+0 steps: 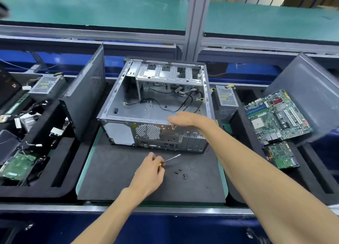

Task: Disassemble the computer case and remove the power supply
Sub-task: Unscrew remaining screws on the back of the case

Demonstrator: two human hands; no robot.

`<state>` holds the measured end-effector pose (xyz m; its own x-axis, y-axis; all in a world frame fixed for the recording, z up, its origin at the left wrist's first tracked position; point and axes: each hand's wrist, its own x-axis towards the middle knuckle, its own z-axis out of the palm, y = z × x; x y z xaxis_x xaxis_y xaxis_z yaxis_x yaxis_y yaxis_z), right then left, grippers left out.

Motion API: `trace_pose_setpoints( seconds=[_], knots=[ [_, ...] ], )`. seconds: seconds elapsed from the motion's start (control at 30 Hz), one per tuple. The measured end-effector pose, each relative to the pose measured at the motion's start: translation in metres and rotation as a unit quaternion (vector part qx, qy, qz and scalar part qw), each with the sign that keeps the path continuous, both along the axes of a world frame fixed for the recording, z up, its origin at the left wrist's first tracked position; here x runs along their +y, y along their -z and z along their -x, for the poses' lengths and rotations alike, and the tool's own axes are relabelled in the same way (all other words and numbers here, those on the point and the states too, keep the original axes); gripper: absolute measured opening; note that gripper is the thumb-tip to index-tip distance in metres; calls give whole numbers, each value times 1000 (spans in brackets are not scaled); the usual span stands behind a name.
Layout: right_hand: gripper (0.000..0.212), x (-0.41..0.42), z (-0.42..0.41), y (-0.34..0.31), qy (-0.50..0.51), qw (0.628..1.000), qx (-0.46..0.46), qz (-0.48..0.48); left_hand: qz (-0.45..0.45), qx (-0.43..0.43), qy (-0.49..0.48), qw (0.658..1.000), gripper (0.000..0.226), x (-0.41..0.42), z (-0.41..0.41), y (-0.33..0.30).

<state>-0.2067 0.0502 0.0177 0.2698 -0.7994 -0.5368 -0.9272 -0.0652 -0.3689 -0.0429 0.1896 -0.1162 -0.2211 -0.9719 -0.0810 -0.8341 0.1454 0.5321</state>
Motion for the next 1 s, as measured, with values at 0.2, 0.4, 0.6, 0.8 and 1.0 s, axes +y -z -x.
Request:
trace_pose_setpoints(
  seconds=[0.2, 0.4, 0.6, 0.8, 1.0],
  knots=[
    [29, -1, 0, -13, -12, 998, -30, -62, 49, -52, -6, 997, 31, -3, -5, 4],
    [21, -3, 1, -15, 43, 994, -69, -74, 50, -40, -21, 998, 23, -6, -10, 3],
    [10, -2, 7, -7, 48, 993, -107, 3, 5, 30, -21, 999, 10, -17, -26, -25],
    [4, 15, 14, -3, 58, 963, -194, 179, 11, 324, -129, 937, 32, -39, -29, -106],
    [9, 37, 21, 11, 57, 929, -211, 299, 9, 375, -205, 904, 3, -84, -21, -151]
  ],
)
